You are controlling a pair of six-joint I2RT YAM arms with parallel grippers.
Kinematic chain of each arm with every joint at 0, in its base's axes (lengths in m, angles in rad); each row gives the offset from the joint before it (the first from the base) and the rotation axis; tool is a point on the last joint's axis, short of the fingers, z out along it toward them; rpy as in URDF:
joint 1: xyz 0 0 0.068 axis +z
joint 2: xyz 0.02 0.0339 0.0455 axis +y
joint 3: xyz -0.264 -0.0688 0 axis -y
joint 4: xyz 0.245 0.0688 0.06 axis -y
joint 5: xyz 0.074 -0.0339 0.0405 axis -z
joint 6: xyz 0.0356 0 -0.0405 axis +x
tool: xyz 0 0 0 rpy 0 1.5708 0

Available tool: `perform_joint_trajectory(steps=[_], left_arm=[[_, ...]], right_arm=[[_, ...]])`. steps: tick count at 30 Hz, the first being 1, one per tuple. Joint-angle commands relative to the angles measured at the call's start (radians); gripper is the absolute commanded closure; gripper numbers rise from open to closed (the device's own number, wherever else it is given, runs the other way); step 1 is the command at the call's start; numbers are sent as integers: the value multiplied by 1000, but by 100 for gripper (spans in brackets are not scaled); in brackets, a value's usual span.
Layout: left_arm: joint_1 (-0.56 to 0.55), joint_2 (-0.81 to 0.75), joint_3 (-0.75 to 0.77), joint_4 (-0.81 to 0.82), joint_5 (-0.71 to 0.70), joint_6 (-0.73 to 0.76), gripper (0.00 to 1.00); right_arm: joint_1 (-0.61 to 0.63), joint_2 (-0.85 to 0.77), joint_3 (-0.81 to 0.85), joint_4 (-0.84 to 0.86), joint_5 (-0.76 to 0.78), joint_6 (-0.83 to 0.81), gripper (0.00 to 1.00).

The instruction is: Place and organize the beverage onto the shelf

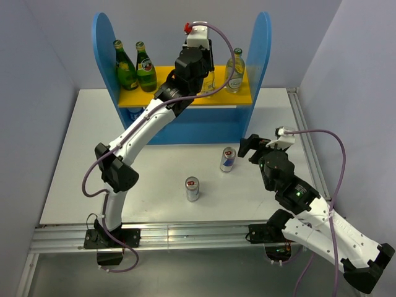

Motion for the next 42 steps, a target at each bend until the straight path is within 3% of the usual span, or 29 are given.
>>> perform_joint_trajectory(steps=[1, 8, 14, 20, 23, 32, 42], left_arm=[[10, 11, 72, 144, 64, -43, 100], [10, 65, 66, 182, 162, -66, 99], [10, 61, 17, 208, 225, -75, 91], [9, 50, -14, 219, 267, -69, 43], [9, 54, -23, 224, 278, -68, 31], [1, 27, -58, 256, 281, -57, 24], [-26, -137, -273, 286, 261, -42, 20]], right_arm=[[1, 5, -9, 43, -1, -3, 1], [1, -7, -15, 40, -3, -2, 1], [1, -12, -19, 37, -1, 3, 1], [-1, -13, -23, 37, -1, 7, 1], [1, -15, -23, 37, -1, 7, 1], [-1, -17, -26, 36, 3, 7, 1], [-1, -9, -28, 43, 5, 9, 1]])
